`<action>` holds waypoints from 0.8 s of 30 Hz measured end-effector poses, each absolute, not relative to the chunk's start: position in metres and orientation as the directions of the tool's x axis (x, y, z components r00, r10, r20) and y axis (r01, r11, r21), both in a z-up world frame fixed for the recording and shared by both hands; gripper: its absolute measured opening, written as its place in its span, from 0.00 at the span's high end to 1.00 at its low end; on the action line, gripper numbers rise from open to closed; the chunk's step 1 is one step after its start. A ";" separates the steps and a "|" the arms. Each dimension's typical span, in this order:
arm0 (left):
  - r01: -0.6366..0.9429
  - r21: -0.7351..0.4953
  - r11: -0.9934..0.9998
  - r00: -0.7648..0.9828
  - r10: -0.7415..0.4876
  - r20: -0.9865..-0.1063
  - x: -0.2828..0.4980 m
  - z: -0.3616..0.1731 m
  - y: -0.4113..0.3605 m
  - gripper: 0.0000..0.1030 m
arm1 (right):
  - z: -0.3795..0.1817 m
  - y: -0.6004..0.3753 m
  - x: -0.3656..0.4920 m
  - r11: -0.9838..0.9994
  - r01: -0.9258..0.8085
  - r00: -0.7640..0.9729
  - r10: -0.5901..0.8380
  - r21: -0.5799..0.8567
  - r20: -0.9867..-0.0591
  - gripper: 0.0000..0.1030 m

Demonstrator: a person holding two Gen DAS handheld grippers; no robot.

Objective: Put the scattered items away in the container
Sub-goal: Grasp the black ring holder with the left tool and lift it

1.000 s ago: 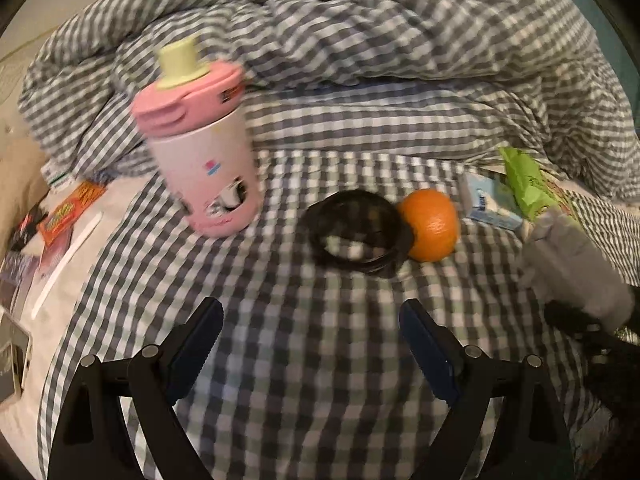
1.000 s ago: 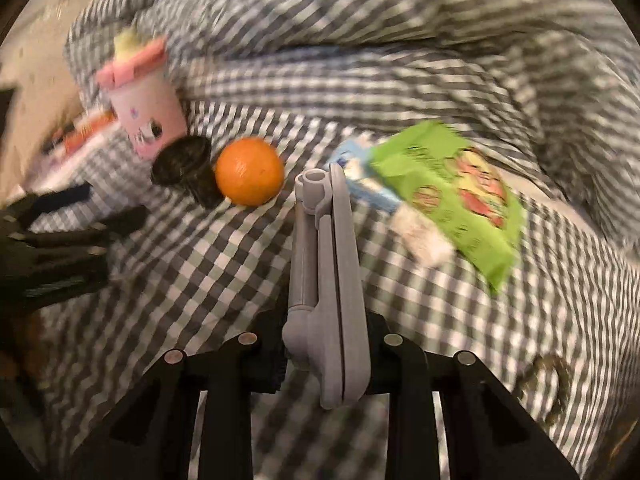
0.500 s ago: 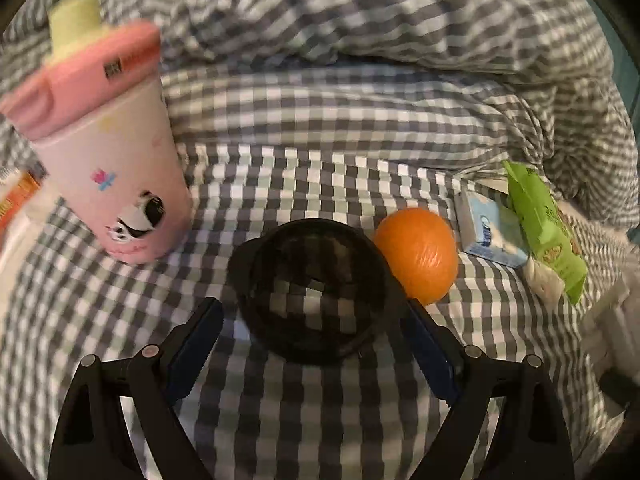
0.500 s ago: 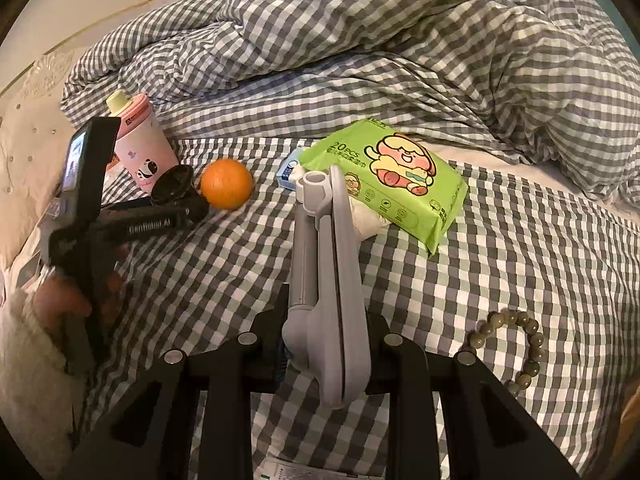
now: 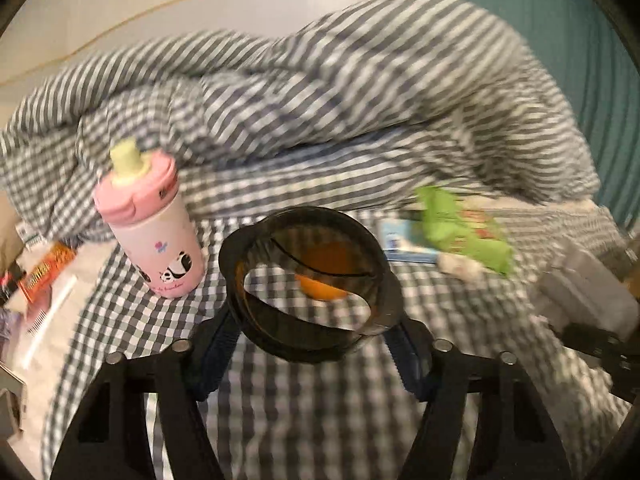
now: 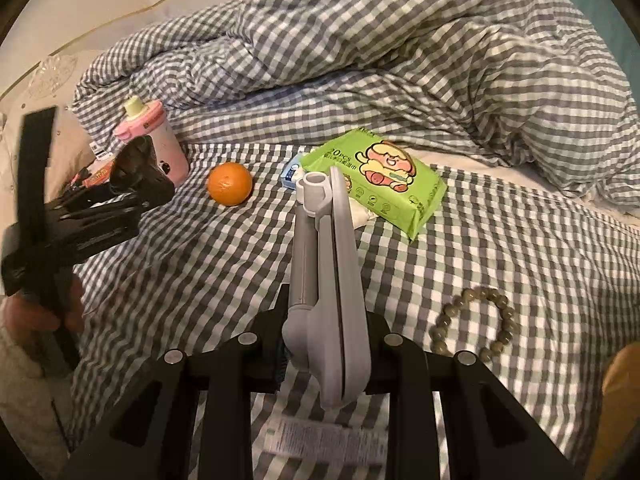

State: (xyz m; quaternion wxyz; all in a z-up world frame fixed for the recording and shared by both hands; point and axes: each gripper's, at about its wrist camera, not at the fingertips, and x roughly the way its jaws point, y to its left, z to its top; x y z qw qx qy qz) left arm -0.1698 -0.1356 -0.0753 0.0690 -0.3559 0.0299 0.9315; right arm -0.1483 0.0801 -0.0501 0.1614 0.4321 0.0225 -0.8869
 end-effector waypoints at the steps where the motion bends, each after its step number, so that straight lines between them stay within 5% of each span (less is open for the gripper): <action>1: -0.167 0.007 -0.986 -0.728 0.119 -0.675 -0.165 -0.069 -0.129 0.66 | -0.046 0.083 -0.144 -0.947 0.305 -0.580 -0.268 0.100 -0.769 0.76; 6: -0.244 -0.012 -0.970 -0.709 0.187 -0.680 -0.140 -0.043 -0.093 0.67 | -0.017 0.112 -0.118 -0.958 0.261 -0.618 -0.259 0.117 -0.743 0.76; 9: -0.277 -0.035 -0.960 -0.707 0.228 -0.669 -0.124 -0.032 -0.072 0.83 | -0.005 0.132 -0.096 -0.966 0.234 -0.639 -0.239 0.111 -0.732 0.76; 14: -0.297 -0.088 -0.951 -0.679 0.275 -0.681 -0.103 -0.032 -0.055 0.84 | 0.008 0.163 -0.057 -0.974 0.201 -0.662 -0.212 0.102 -0.719 0.76; 17: -0.286 -0.075 -0.955 -0.670 0.255 -0.697 -0.098 -0.043 -0.048 0.67 | 0.010 0.178 -0.039 -0.979 0.180 -0.669 -0.196 0.100 -0.717 0.76; 18: -0.271 -0.076 -0.960 -0.663 0.243 -0.708 -0.101 -0.049 -0.049 0.41 | 0.011 0.183 -0.033 -0.979 0.175 -0.672 -0.194 0.101 -0.714 0.76; 19: -0.246 -0.071 -0.967 -0.658 0.220 -0.720 -0.104 -0.056 -0.050 0.27 | 0.011 0.186 -0.029 -0.980 0.172 -0.674 -0.193 0.103 -0.713 0.76; 24: -0.157 -0.057 -0.986 -0.614 0.142 -0.777 -0.126 -0.088 -0.056 0.25 | 0.007 0.193 -0.022 -0.979 0.168 -0.675 -0.198 0.114 -0.710 0.76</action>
